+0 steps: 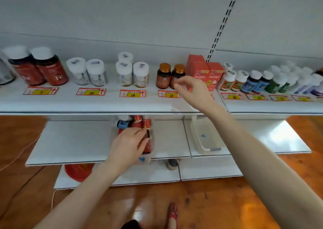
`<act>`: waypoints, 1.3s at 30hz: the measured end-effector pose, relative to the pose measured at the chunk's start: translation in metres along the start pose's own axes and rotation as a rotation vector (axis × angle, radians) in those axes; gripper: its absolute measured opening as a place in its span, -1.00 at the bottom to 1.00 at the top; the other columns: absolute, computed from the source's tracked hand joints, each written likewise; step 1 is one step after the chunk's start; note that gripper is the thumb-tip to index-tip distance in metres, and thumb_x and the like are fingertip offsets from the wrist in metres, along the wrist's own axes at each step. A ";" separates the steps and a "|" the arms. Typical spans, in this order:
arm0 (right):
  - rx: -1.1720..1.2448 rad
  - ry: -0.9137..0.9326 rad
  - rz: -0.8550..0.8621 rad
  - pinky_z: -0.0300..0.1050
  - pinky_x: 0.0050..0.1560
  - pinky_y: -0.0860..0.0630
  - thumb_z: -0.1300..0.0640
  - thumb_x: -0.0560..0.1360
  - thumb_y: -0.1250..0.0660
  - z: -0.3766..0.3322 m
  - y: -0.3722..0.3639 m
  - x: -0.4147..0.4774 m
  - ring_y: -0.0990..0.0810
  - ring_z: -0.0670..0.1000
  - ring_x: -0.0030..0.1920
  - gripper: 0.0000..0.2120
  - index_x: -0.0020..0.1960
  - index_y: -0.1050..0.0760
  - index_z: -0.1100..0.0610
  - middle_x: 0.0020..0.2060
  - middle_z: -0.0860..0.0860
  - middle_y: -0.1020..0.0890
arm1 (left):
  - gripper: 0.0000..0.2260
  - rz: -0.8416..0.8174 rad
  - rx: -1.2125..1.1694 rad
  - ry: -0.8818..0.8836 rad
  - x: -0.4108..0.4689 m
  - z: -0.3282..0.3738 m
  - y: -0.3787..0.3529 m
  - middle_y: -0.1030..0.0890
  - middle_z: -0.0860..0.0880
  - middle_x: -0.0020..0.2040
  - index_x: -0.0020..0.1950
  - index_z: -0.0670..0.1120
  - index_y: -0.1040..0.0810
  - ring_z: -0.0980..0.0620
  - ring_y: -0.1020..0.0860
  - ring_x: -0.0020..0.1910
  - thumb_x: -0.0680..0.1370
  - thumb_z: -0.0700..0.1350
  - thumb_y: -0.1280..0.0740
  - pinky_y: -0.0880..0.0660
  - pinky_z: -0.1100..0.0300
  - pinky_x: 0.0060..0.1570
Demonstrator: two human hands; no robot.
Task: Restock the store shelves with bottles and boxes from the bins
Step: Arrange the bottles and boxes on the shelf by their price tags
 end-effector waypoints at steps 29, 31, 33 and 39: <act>-0.384 -0.375 -0.872 -0.16 -0.08 -0.39 -0.07 0.41 -0.38 0.192 -0.403 -0.059 -0.54 0.12 0.09 -0.51 0.24 -0.42 0.15 0.12 0.12 -0.56 | -0.51 -0.182 0.096 0.468 -0.056 -0.196 -0.172 -0.23 -0.14 0.47 0.43 -0.24 -0.25 -0.08 -0.27 0.41 0.60 0.03 -0.12 -0.22 0.10 0.37; -0.391 -0.401 -0.875 -0.15 -0.05 -0.42 -0.09 0.37 -0.41 0.203 -0.417 -0.062 -0.54 0.11 0.09 -0.48 0.24 -0.42 0.12 0.12 0.10 -0.56 | -0.53 -0.159 0.107 0.461 -0.058 -0.197 -0.174 -0.34 -0.17 0.41 0.36 -0.28 -0.35 -0.12 -0.36 0.36 0.58 0.02 -0.16 -0.36 0.07 0.28; -0.417 -0.418 -0.855 -0.12 -0.02 -0.45 -0.12 0.32 -0.44 0.209 -0.425 -0.063 -0.54 0.10 0.10 -0.42 0.24 -0.41 0.11 0.11 0.09 -0.56 | -0.56 -0.136 0.115 0.423 -0.059 -0.198 -0.175 -0.51 -0.22 0.25 0.21 -0.32 -0.49 -0.17 -0.53 0.19 0.53 0.02 -0.21 -0.52 0.01 0.05; -0.574 -0.402 -0.863 -0.10 -0.05 -0.45 -0.22 0.29 -0.45 0.215 -0.432 -0.055 -0.54 0.07 0.08 -0.39 0.18 -0.43 0.14 0.06 0.07 -0.55 | -0.51 -0.115 0.075 0.435 -0.061 -0.200 -0.178 -0.58 -0.25 0.15 0.12 -0.35 -0.54 -0.20 -0.58 0.11 0.49 0.05 -0.14 -0.55 -0.01 -0.05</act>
Point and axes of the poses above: each hand's wrist, its own x-axis towards the middle knuckle, its own y-axis out of the back of the hand, z = x × y, the point moved 4 cm from there along x, towards the middle knuckle
